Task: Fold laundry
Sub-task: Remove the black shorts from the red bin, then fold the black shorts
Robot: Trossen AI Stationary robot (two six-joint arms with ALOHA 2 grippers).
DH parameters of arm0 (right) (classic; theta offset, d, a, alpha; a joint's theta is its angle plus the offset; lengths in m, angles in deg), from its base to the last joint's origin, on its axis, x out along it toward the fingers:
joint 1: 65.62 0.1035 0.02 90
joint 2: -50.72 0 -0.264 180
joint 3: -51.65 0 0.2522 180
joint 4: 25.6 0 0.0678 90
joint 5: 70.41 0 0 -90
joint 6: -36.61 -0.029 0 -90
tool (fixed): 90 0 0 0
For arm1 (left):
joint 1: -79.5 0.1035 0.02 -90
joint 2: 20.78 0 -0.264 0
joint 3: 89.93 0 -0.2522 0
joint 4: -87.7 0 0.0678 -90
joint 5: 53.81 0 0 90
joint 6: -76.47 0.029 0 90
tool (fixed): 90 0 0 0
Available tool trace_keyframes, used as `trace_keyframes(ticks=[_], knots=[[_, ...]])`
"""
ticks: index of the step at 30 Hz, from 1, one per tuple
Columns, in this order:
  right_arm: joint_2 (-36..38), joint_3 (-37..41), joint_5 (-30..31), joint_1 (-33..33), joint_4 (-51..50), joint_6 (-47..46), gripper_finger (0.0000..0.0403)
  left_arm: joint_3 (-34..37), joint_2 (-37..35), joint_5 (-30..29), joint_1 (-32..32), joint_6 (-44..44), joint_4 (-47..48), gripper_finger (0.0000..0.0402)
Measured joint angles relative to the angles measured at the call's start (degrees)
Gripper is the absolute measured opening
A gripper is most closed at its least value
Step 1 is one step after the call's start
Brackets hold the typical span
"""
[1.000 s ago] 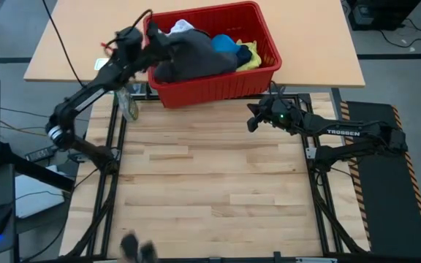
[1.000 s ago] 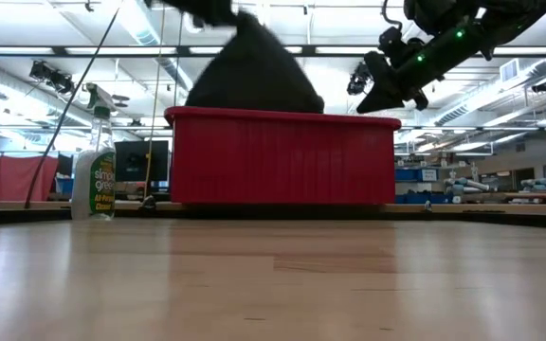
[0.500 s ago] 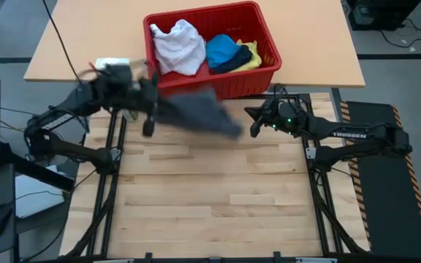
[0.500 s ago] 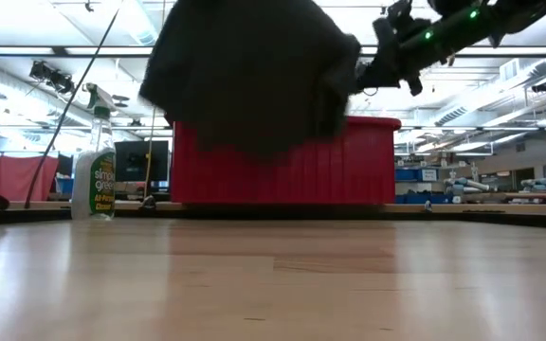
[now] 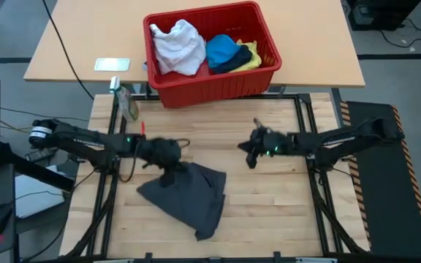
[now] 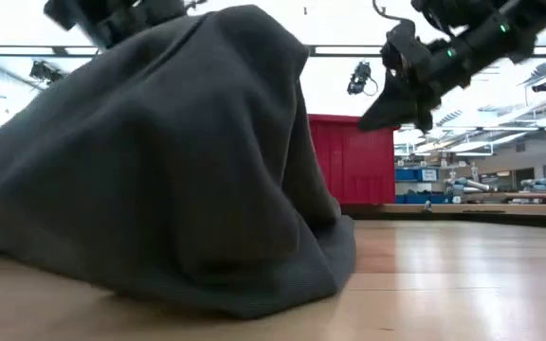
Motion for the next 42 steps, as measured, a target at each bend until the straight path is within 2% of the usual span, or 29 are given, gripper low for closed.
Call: trace_keyframes(ticks=[4, 8, 12, 16, 20, 24, 29, 32, 35, 37, 40, 41, 42], knots=[[-8.50, 2.39, -0.12, 4.21, 11.00, -3.05, 0.0047, 5.96, 0.00, -1.34, -4.69, -9.22, -2.60, 0.0020], [-18.41, 2.46, -0.98, 7.38, 18.32, -3.36, 0.0053, 8.85, 0.00, -2.45, -8.36, -17.33, -2.57, 0.0034], [-26.30, 1.36, -0.18, 8.87, 23.81, 0.39, 0.0074, 9.37, 0.00, -7.42, -11.84, -20.19, -2.55, 0.0079], [-29.39, -0.58, 0.02, 8.59, 26.60, 5.68, 0.0120, 9.37, -0.08, -8.42, -12.85, -21.91, -2.43, 0.0139], [-29.32, -3.11, -5.80, 6.89, 27.23, 10.19, 0.0182, 9.37, -1.16, -8.35, -12.80, -22.63, -1.15, 0.0192], [-30.67, -4.86, -12.23, 4.27, 27.07, 11.84, 0.0237, 9.37, -4.12, -8.67, -10.71, -20.89, -0.33, 0.0224], [-36.75, -6.63, -18.64, 1.42, 25.82, 11.79, 0.0256, 9.35, -7.86, -9.14, -7.59, -19.66, 0.23, 0.0237], [-39.93, -8.57, -24.06, 0.68, 26.75, 11.63, 0.0245, 9.35, -8.33, -9.25, -6.48, -19.68, 0.77, 0.0238], [-41.81, -10.26, -25.71, 0.62, 26.88, 11.74, 0.0208, 9.35, -8.33, -9.29, -5.65, -21.55, 2.26, 0.0238], [-41.94, -10.96, -26.98, 0.57, 25.91, 12.37, 0.0160, 9.35, -8.31, -9.33, -5.05, -23.04, 3.41, 0.0238], [-40.50, -11.51, -30.32, 0.36, 22.22, 12.94, 0.0057, 9.35, -8.26, -10.19, -4.97, -25.21, 5.33, 0.0236], [-39.57, -11.81, -31.08, 0.17, 20.21, 13.39, 0.0031, 9.35, -8.26, -10.76, -5.04, -25.52, 5.65, 0.0233], [-38.45, -12.17, -31.13, 0.01, 17.82, 13.63, 0.0022, 9.35, -8.26, -11.30, -5.02, -25.54, 5.85, 0.0228]])
